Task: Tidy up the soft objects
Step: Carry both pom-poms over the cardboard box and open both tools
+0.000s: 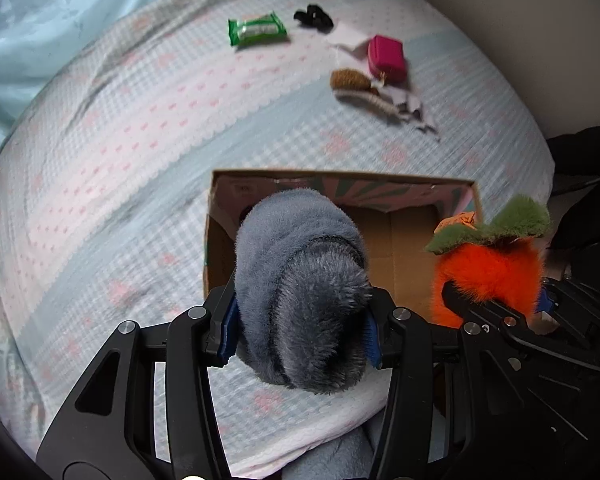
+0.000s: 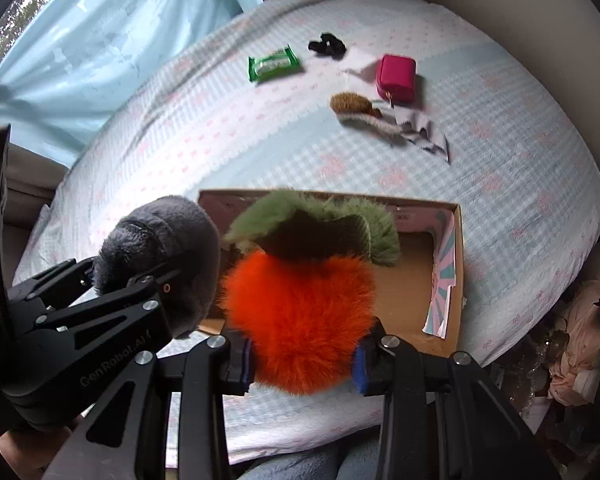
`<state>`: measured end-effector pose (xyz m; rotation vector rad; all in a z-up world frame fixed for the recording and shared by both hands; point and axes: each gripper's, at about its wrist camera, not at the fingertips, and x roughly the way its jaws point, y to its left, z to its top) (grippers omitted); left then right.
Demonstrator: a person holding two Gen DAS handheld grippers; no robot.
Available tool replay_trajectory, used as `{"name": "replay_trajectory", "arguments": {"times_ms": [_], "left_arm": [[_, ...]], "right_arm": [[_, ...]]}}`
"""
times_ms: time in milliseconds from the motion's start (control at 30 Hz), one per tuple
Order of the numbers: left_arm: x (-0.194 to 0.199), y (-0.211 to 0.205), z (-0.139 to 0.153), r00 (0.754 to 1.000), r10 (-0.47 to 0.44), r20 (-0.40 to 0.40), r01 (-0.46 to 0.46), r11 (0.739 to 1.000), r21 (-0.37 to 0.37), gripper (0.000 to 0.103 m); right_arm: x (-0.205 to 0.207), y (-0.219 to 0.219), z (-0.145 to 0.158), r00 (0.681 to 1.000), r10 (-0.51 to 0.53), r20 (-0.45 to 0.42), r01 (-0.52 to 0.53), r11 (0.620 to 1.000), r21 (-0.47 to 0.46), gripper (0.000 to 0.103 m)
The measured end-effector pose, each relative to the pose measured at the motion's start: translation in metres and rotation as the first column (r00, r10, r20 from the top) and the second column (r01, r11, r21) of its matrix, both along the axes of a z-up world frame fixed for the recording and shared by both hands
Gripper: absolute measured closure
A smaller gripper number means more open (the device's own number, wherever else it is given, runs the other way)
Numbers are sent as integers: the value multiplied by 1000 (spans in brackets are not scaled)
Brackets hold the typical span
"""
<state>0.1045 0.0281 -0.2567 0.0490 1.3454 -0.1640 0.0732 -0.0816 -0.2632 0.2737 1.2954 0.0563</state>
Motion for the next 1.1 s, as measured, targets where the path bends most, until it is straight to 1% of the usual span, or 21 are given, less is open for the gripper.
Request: {"name": "replay_trajectory", "arguments": {"times_ms": [200,467,600,667,733,767,800,833,867,967,1100], "left_arm": [[6,-2,-38,998,-8,-57,10,1000,27,59],[9,-12,-97,991,-35,-128,46,995,87,59],[11,-18,-111,987,-37,-156,49,996,79,59],[11,-22,-113,986,-55,-160,70,994,85,59],[9,-26,-107,990,-81,-119,93,991,93,42],[8,-28,-104,991,-98,-96,109,988,112,16],[7,-31,-100,990,-116,-78,126,981,144,1],[6,-33,-97,989,-136,-63,145,976,160,0],[7,-35,-96,987,-148,-69,157,975,155,0],[9,-35,-94,985,-157,-76,167,973,156,0],[13,-34,-96,987,-138,-86,149,978,145,0]], "right_arm": [[7,-10,-38,998,-10,-62,8,1000,-20,70],[17,-28,-88,989,-34,-143,29,999,-40,70],[20,-35,-103,983,-49,-174,41,998,-52,69],[21,-38,-106,982,-56,-182,46,997,-57,69],[23,-41,-108,980,-66,-185,58,997,-52,63],[23,-43,-109,980,-75,-185,68,997,-46,53],[24,-45,-110,980,-86,-180,80,996,-40,31],[24,-47,-111,980,-97,-175,93,995,-30,14],[24,-48,-111,980,-103,-169,100,995,-24,0],[23,-53,-111,979,-115,-170,114,993,-17,0],[21,-56,-111,977,-121,-174,120,993,-14,0]]}}
